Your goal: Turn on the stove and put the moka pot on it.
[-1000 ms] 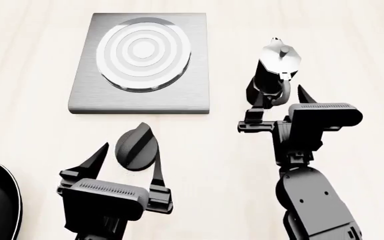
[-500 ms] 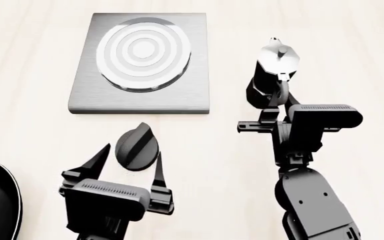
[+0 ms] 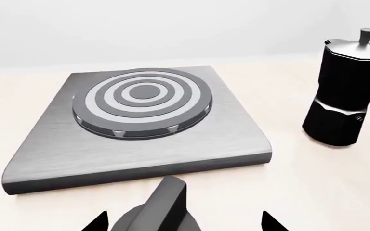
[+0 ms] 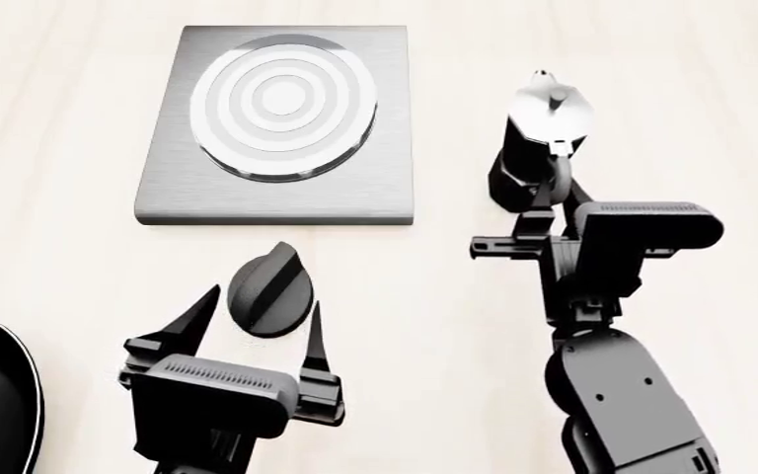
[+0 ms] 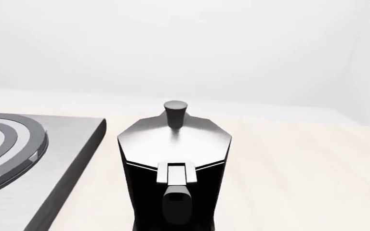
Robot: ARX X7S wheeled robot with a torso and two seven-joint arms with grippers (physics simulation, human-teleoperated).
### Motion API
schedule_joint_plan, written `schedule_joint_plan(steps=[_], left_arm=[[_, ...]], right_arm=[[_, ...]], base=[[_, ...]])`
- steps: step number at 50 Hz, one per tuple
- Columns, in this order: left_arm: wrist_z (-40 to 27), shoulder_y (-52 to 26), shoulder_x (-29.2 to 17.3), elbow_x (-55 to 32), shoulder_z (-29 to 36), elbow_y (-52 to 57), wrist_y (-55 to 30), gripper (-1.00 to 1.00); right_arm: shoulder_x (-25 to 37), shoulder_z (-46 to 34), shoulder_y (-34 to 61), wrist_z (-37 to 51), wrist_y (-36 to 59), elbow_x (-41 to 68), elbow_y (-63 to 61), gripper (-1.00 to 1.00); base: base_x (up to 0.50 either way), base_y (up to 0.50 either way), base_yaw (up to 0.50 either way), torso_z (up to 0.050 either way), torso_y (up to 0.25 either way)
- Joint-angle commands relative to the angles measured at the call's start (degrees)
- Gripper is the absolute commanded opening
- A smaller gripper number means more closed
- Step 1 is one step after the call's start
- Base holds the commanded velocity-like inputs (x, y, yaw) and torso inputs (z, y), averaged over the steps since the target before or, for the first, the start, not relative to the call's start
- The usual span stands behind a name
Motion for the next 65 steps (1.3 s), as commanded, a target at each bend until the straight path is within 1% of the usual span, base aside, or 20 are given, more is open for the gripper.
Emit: schedule_joint_plan(steps=[1, 16, 33, 45, 65], left_arm=[[-0.1, -0.1, -0.1, 0.0, 0.2, -0.2, 0.2, 1.0], [-0.4, -0.2, -0.3, -0.4, 0.2, 0.2, -0.1, 1.0], [-0.6, -0.1, -0.7, -0.9, 0.0, 0.2, 0.2, 1.0], [-0.4, 0.0, -0.8, -1.0, 0.0, -0.6, 1.0, 1.0], [-0.7, 0.0, -1.1, -1.8, -0.3, -0.3, 1.0, 1.0]], right_arm=[[0.4, 0.3, 1.1, 0.3, 0.7, -1.1, -2.1, -1.0], [0.3, -0.2, 4.0, 0.3, 2.7, -0.6, -3.3, -1.0], [-4.0, -3.0, 15.2, -1.7, 3.5, -0.6, 3.3, -1.0], [-9.7, -6.2, 24.3, -4.1, 0.6, -1.2, 13.7, -1.0], [-15.5, -10.9, 31.9, -6.8, -7.1, -1.8, 29.6, -1.0]], base=[[0.0, 0.0, 0.0, 0.0, 0.0], [0.0, 0.0, 0.0, 0.0, 0.001], [0.0, 0.0, 0.0, 0.0, 0.001], [0.0, 0.0, 0.0, 0.0, 0.001], [0.0, 0.0, 0.0, 0.0, 0.001]])
